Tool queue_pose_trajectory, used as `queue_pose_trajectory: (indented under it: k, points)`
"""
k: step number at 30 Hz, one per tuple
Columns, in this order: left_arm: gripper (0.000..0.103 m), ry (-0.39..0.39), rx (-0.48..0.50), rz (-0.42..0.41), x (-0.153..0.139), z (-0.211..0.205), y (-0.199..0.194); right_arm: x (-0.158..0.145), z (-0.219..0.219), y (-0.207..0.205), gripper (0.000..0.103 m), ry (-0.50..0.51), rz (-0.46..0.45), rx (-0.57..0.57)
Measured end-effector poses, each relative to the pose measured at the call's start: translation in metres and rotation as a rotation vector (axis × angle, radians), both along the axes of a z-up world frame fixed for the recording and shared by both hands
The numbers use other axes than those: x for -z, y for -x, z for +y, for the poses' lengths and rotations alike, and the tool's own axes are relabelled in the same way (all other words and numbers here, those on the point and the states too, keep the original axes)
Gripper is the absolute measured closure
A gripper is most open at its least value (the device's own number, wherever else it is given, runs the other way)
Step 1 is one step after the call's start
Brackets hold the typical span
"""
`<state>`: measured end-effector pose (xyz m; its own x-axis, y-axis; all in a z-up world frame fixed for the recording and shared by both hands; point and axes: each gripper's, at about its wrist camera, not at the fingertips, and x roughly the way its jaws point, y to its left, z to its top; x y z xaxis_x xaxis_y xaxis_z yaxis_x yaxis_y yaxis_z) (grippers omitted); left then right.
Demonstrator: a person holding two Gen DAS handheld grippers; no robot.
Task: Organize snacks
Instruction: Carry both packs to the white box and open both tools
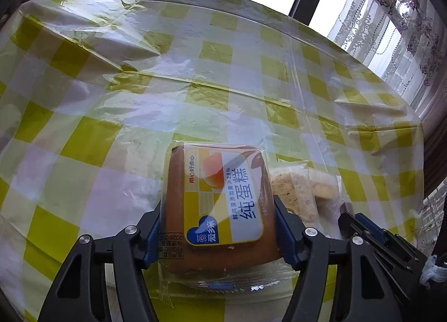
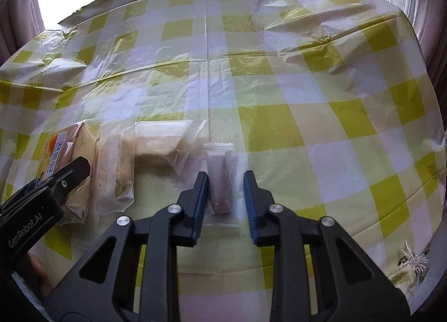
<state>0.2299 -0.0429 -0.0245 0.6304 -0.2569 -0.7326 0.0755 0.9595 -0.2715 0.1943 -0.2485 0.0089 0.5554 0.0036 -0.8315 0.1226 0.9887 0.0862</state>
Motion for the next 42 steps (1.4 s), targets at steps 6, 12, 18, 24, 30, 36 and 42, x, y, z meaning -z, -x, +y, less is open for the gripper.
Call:
queue_pose_trajectory:
  k: [6,12,18,24,30,36,42]
  points:
    - [0.037,0.055,-0.018,0.005,-0.001,0.009,0.004,0.0,-0.001,0.004,0.087,-0.049,-0.017,-0.018]
    - [0.038,0.1,-0.024,0.0,-0.003,0.016,0.01,-0.005,-0.004,0.011,0.088,-0.089,-0.039,-0.018]
    - [0.038,0.128,-0.016,-0.019,-0.009,0.019,0.017,-0.016,-0.004,0.023,0.088,-0.071,-0.058,-0.013]
    - [0.038,0.144,0.002,-0.047,-0.018,0.018,0.025,-0.029,-0.009,0.037,0.088,-0.048,-0.077,0.002]
    - [0.038,0.155,0.035,-0.068,-0.027,0.012,0.034,-0.043,-0.023,0.058,0.088,-0.026,-0.089,0.026]
    - [0.038,0.17,0.1,-0.088,-0.038,-0.006,0.047,-0.057,-0.041,0.083,0.088,-0.01,-0.099,0.052]
    - [0.038,0.196,0.183,-0.087,-0.047,-0.032,0.064,-0.07,-0.067,0.112,0.088,0.031,-0.109,0.082]
